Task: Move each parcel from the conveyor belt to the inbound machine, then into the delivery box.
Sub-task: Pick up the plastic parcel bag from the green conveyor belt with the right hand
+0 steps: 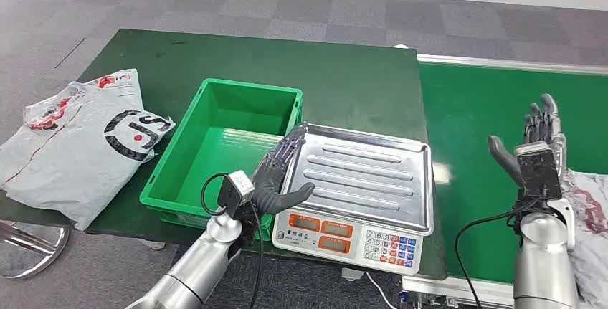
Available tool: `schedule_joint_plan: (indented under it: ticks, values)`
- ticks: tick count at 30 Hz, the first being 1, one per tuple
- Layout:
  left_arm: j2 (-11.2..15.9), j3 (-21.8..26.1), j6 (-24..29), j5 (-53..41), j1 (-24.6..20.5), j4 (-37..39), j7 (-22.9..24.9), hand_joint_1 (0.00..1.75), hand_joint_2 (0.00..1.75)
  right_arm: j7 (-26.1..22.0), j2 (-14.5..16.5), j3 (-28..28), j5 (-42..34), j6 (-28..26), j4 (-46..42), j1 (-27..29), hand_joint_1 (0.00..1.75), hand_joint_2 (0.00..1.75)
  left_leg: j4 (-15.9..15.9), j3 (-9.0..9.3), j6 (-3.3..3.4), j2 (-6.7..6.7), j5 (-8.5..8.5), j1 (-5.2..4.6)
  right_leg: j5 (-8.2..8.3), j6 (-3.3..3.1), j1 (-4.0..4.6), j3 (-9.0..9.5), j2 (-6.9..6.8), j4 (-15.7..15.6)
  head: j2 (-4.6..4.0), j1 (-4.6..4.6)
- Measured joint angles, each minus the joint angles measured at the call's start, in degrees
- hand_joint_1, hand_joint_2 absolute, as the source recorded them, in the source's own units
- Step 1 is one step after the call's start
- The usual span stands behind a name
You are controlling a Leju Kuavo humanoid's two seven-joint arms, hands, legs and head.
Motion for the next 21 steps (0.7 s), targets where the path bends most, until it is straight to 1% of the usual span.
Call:
schedule_joint_plan:
  ticks: [2, 6, 10, 12, 14, 16, 19, 21]
  values:
    - [0.0, 0.0, 0.0, 0.0, 0.0, 0.0, 0.0, 0.00, 1.75, 0.8, -0.4, 0.0, 1.3, -1.8, 0.9, -0.3, 0.00, 1.75, 0.0, 0.00, 0.00, 0.00, 0.00, 0.00, 0.00, 0.00, 0.00, 0.00, 0.00, 0.0, 0.00, 0.00]
    - [0.1, 0.0, 0.0, 0.0, 0.0, 0.0, 0.0, 0.00, 1.75, 3.7, -2.5, 0.0, 4.8, -7.0, 4.4, -1.4, 0.00, 1.75, 0.0, 0.00, 0.00, 0.00, 0.00, -0.01, 0.01, 0.01, -0.01, 0.00, 0.00, 0.0, 0.00, 0.00]
    - [0.1, 0.0, 0.0, 0.0, 0.0, 0.0, 0.0, 0.00, 1.75, 4.9, -4.1, 0.0, 6.4, -8.8, 6.9, -2.2, 0.00, 1.75, 0.0, 0.00, 0.00, 0.00, 0.00, -0.01, 0.01, 0.01, -0.01, 0.00, 0.00, 0.0, 0.00, 0.00]
    - [0.1, 0.0, -0.1, 0.0, -0.1, 0.0, 0.0, 0.00, 1.75, 6.2, -4.9, 0.0, 8.2, -10.2, 8.1, -2.6, 0.00, 1.75, 0.0, 0.00, 0.00, -0.01, 0.00, -0.01, 0.01, 0.01, -0.01, -0.01, 0.00, 0.0, 0.00, 0.00]
    - [0.1, 0.0, -0.3, 0.0, -0.2, 0.1, 0.0, 0.00, 1.75, 8.8, -5.9, 0.0, 11.3, -12.2, 9.7, -3.2, 0.00, 1.75, 0.0, 0.01, 0.00, -0.03, 0.00, -0.01, 0.01, 0.01, 0.00, -0.01, -0.02, 0.0, 0.00, 0.00]
    - [0.1, 0.0, -0.6, 0.0, -0.3, 0.4, 0.0, 0.00, 1.75, 12.9, -7.5, 0.0, 15.4, -13.8, 12.3, -4.0, 0.00, 1.75, 0.0, 0.01, 0.00, -0.07, 0.00, -0.01, 0.00, 0.01, -0.01, -0.01, -0.05, 0.0, 0.00, 0.00]
    - [0.1, 0.0, -1.1, 0.0, -0.6, 1.1, 0.0, 0.00, 1.75, 19.5, -11.7, 0.0, 21.4, -15.7, 17.7, -4.6, 0.00, 1.75, 0.0, -0.03, 0.02, -0.20, 0.00, -0.03, 0.00, 0.02, -0.03, 0.00, -0.17, 0.0, 0.00, 0.00]
    - [0.1, 0.0, -1.2, 0.0, -0.8, 1.6, 0.0, 0.00, 1.75, 22.1, -14.5, 0.0, 23.6, -16.1, 21.4, -4.8, 0.00, 1.75, 0.0, -0.07, 0.03, -0.25, -0.01, -0.03, 0.00, 0.02, -0.04, 0.01, -0.21, 0.0, 0.00, 0.01]
